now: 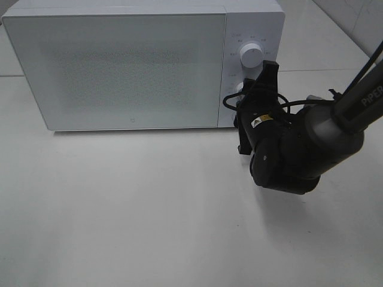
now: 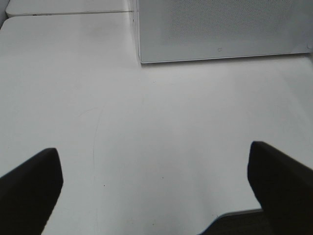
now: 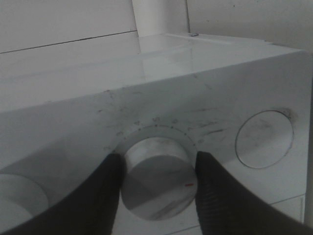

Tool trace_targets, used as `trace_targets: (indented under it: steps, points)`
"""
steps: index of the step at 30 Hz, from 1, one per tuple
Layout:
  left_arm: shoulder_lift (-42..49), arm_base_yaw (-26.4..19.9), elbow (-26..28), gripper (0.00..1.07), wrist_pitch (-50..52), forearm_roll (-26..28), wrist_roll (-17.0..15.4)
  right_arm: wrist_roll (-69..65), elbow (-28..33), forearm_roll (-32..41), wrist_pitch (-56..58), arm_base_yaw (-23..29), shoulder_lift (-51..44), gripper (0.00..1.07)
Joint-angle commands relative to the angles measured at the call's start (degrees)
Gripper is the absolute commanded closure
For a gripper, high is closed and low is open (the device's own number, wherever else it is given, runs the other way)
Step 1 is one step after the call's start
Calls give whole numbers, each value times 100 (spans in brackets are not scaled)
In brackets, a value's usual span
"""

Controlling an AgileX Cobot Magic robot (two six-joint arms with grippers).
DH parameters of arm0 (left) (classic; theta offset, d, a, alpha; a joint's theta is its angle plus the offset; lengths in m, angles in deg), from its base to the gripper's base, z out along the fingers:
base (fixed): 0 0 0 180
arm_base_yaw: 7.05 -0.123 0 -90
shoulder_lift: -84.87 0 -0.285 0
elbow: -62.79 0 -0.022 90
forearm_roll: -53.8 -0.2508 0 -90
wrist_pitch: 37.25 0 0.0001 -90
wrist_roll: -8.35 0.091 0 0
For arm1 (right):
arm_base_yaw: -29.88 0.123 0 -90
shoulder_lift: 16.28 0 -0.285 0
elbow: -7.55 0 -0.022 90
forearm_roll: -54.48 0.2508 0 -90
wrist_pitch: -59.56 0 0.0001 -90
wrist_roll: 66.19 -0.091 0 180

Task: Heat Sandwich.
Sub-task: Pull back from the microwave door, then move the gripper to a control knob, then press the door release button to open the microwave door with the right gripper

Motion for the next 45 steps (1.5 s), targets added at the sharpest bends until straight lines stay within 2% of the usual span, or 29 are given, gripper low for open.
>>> trace_targets:
  steps: [1, 3, 7, 8, 11, 12, 16, 31, 35, 40, 44, 45]
  points:
    - [103, -29, 0, 10, 52, 46, -17, 189, -143, -298, -756, 0, -92, 77]
    - [103, -29, 0, 10, 52, 46, -17, 189, -143, -281, -756, 0, -97, 74]
    - [103, -29, 0, 10, 52, 46, -17, 372, -143, -132, -653, 0, -143, 56]
    - [103, -29, 0, 10, 52, 46, -17, 372, -143, -132, -653, 0, -143, 56]
    - [103, -29, 0, 10, 52, 46, -17, 670, -143, -80, -596, 0, -195, 41]
    - [103, -29, 0, 10, 52, 46, -17, 670, -143, -80, -596, 0, -195, 41]
    - [103, -29, 0, 10, 52, 46, -17, 808, 23, -138, -126, 0, -413, 30]
    - [103, -29, 0, 10, 52, 46, -17, 1375, 1003, -682, 453, 0, -1020, 31]
    - [103, -29, 0, 10, 52, 46, -17, 2126, 1346, -1455, 1272, -17, -1656, 31]
    - [103, -29, 0, 10, 52, 46, -17, 2871, 1387, -1799, 1811, -17, -2011, 31]
    - [97, -29, 0, 10, 52, 46, -17, 4486, 1387, -2017, 3094, -17, -2601, 31]
    - [97, -29, 0, 10, 52, 46, -17, 4486, 1387, -2017, 3094, -17, -2601, 31]
